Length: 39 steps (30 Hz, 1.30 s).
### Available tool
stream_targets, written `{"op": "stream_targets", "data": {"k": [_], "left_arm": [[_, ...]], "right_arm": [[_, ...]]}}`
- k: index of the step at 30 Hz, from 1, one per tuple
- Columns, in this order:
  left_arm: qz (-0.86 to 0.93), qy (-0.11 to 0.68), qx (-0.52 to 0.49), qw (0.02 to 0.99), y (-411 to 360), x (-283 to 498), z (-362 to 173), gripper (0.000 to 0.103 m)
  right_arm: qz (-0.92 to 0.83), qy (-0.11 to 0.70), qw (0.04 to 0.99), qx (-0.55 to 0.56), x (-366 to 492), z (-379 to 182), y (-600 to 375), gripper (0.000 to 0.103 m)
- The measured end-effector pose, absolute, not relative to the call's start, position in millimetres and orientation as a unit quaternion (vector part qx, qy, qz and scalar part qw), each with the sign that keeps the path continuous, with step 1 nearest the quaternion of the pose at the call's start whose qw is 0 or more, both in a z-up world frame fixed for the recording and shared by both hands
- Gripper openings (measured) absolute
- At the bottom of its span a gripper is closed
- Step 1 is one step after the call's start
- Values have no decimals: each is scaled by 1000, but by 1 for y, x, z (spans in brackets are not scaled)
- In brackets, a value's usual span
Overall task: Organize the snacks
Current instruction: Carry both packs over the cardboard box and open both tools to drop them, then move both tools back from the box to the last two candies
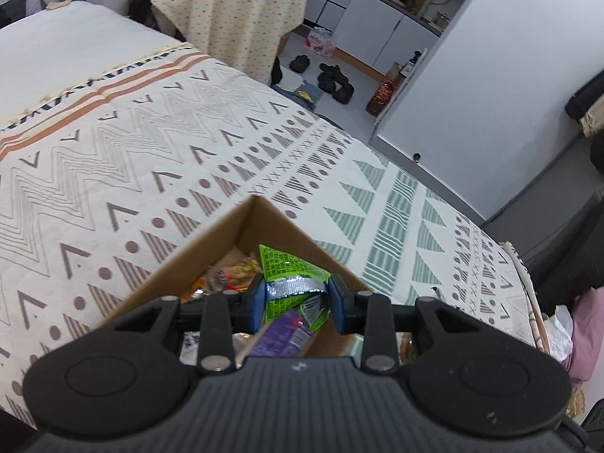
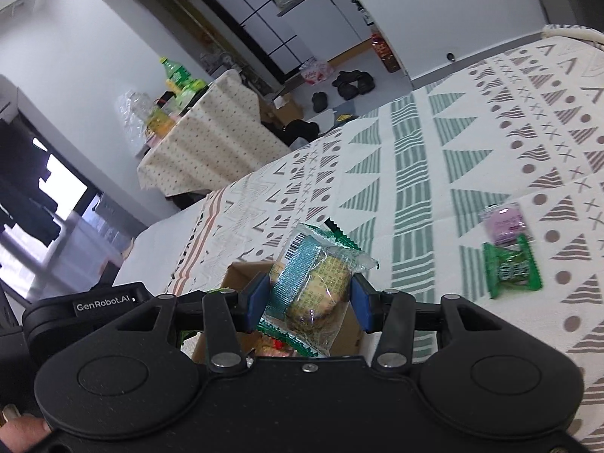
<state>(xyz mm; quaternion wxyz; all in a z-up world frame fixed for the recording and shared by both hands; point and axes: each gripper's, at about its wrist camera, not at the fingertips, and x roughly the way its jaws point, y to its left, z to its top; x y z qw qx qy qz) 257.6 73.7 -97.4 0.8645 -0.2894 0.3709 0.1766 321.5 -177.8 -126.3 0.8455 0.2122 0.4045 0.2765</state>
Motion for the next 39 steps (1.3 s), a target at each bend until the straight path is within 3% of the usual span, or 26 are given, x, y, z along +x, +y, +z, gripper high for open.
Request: {"op": "stream_targets", "data": {"k": [14, 21, 24, 26, 39], "left_arm": [[160, 396, -309, 850, 102, 277, -126, 35], [155, 414, -296, 847, 110, 277, -123, 49], [164, 411, -292, 848, 112, 274, -119, 60], [169, 408, -288, 850, 113, 272, -117, 66], [177, 430, -251, 849, 77, 263, -109, 75]], "right_arm": [[277, 392, 860, 174, 317, -130, -140, 46], [289, 400, 853, 169, 327, -132, -118, 47], [313, 395, 850, 154, 323, -132, -109, 56], [309, 389, 854, 150, 319, -130, -112, 68], [256, 393, 869, 158, 312, -114, -155, 81]]}}
